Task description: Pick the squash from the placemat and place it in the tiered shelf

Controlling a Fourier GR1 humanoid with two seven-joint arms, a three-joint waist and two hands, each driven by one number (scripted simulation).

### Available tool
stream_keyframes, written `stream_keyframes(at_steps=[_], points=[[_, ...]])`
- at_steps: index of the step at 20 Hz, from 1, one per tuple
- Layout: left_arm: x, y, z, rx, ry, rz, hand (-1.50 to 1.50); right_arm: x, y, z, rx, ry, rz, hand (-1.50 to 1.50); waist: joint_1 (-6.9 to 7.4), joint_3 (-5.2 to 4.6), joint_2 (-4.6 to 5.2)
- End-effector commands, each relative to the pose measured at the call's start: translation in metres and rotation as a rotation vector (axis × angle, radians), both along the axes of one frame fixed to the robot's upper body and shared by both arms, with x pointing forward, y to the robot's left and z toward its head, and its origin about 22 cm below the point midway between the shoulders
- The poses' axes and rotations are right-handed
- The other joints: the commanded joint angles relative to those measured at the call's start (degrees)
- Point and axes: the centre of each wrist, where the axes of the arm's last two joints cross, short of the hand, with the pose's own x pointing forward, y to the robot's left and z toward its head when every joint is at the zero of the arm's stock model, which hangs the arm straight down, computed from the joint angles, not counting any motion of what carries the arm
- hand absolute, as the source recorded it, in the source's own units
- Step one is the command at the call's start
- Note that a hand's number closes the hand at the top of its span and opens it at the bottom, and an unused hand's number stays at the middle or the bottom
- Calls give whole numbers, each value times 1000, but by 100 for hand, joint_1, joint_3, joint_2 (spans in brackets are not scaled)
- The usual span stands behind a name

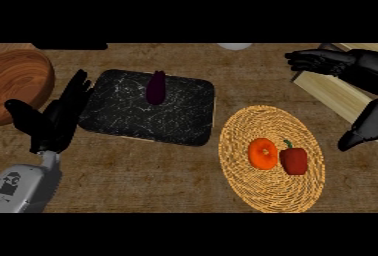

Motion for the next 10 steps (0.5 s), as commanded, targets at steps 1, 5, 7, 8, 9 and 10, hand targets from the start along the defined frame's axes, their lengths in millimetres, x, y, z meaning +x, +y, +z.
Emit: stream_keyframes(at_steps=[1,5,7,8,9,10], points=[[0,-4,-1,-17,2,8,0,-15,27,52,-375,-204,53,-150,-16,0,-35],[2,-2,1,-10,2,3,0,-36,70,57,-587,-387,64,-150,-42,5,-11],[4,-7,11,-1,-5,6,0,-48,94,27,-603,-380,59,-150,-72,9,-17],[-3,-3,-10,-7,8,20,0,-52,91,28,-625,-372,56,-150,-81,5,-1],[4,-10,-1,-12,-4,3,0,-56,102,15,-643,-374,46,-150,-80,7,6],[11,1,3,-12,-12,33,0,-62,108,-1,-644,-361,54,-150,-83,7,15]])
